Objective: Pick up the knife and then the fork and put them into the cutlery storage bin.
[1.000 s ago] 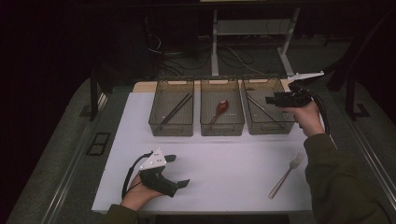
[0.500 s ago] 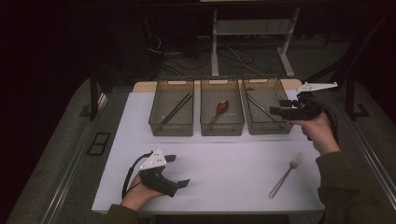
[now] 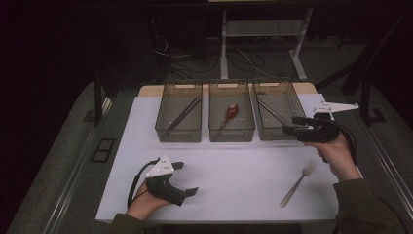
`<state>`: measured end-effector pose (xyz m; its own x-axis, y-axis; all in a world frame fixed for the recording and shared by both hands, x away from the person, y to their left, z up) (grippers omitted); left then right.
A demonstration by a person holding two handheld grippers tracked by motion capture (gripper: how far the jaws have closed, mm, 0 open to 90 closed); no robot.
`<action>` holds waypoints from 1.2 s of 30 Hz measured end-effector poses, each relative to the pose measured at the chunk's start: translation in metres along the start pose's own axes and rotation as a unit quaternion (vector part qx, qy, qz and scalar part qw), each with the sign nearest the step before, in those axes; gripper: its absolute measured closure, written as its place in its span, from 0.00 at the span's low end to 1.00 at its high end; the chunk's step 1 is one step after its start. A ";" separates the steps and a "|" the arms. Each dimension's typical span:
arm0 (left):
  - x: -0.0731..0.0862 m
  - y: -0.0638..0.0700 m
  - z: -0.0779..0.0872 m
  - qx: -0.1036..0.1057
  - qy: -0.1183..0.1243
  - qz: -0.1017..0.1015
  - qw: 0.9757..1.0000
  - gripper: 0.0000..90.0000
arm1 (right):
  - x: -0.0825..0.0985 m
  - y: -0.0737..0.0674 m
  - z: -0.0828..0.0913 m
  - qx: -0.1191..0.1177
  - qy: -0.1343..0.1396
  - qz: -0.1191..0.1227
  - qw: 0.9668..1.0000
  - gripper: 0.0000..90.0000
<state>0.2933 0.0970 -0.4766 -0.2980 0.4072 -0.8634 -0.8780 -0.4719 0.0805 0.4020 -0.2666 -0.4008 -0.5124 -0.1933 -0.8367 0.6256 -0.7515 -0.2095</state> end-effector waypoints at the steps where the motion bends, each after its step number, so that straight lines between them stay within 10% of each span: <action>1: 0.000 0.000 0.000 0.000 0.001 0.000 1.000 0.00 | 0.002 -0.001 0.001 0.000 0.002 0.002 1.000 0.40; 22: 0.000 0.001 0.001 -0.002 -0.001 -0.002 1.000 0.00 | 0.053 -0.007 0.015 -0.001 -0.029 0.006 1.000 0.40; 36: 0.000 0.001 0.000 -0.002 -0.001 -0.002 1.000 0.00 | 0.091 0.020 0.032 0.037 -0.048 -0.019 0.998 0.43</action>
<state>0.2924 0.0965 -0.4766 -0.2950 0.4098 -0.8632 -0.8777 -0.4733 0.0753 0.3491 -0.3192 -0.4648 -0.5912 -0.2202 -0.7759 0.5616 -0.8029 -0.2000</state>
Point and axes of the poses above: each handheld gripper's, and its own axes: z roughly backward along the jaws, x roughly out of its underside, y roughly to its right, the point moved 8 cm from there along -z, roughly forward along the jaws, and after that the axes turned 3 degrees about -z, right-handed, at the moved point
